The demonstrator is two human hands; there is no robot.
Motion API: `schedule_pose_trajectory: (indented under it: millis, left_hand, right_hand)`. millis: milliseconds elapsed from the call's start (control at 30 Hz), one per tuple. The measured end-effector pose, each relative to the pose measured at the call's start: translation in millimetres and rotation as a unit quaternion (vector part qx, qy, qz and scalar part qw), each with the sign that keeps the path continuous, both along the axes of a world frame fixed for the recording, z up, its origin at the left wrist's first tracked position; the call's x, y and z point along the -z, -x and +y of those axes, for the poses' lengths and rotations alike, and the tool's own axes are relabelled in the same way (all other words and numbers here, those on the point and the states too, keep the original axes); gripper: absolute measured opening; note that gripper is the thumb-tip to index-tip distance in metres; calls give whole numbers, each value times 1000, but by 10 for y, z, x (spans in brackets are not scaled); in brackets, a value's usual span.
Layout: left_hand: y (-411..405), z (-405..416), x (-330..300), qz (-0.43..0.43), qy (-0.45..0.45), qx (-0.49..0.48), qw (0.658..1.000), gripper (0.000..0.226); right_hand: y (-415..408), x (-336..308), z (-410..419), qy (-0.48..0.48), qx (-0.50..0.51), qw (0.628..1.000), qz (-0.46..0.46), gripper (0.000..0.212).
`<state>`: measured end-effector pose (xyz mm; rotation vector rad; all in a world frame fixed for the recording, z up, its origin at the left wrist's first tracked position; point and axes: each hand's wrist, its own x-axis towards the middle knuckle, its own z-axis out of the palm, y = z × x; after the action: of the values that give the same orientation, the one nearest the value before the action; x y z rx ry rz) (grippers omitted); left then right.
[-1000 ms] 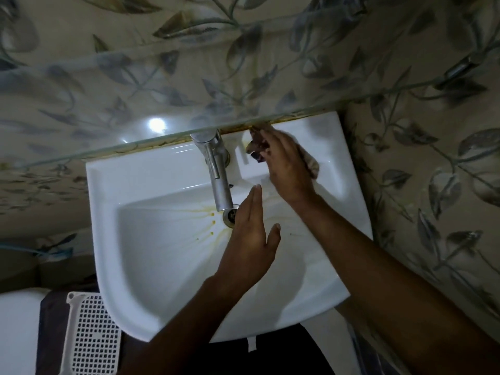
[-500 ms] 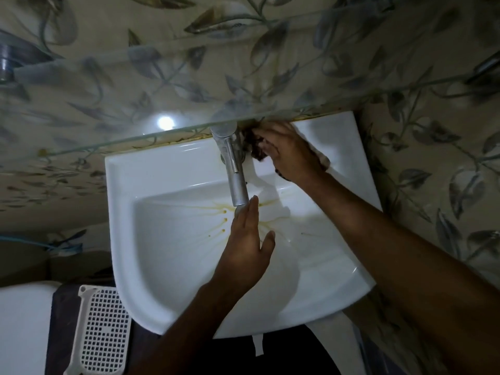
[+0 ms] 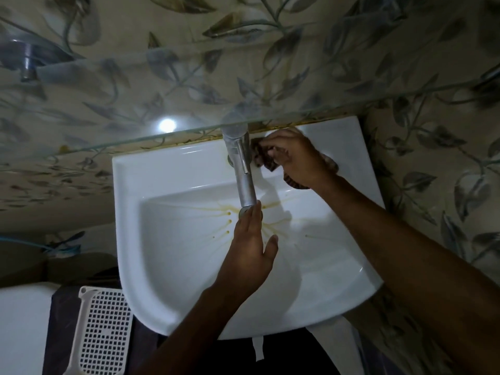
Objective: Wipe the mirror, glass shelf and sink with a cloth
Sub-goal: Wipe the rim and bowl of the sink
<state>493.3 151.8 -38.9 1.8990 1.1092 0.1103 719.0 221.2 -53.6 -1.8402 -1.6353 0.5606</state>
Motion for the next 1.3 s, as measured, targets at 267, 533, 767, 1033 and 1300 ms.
schedule_pose_trajectory:
  millis: [267,533,767,1033,1300]
  left_hand:
    - [37,46,37,1,-14,6,1000,65]
    - [27,5,52,5,0,16,1000,74]
    - [14,1,76,-10,1,24,1000,74]
    - [-130,42,116,-11,5,39,999,76]
    - [-261,190,116,15,-25,58,998,80]
  right_hand:
    - [400,32,-305,-15,48,998,38,25]
    - [197,-29,5,-6,123,991,52,32]
    - [346,117,-436,15,66,988,135,31]
    - [445,237,-216,-55,208,976,-31,44]
    - [-6,319,-571,-61,148,985,-68,49]
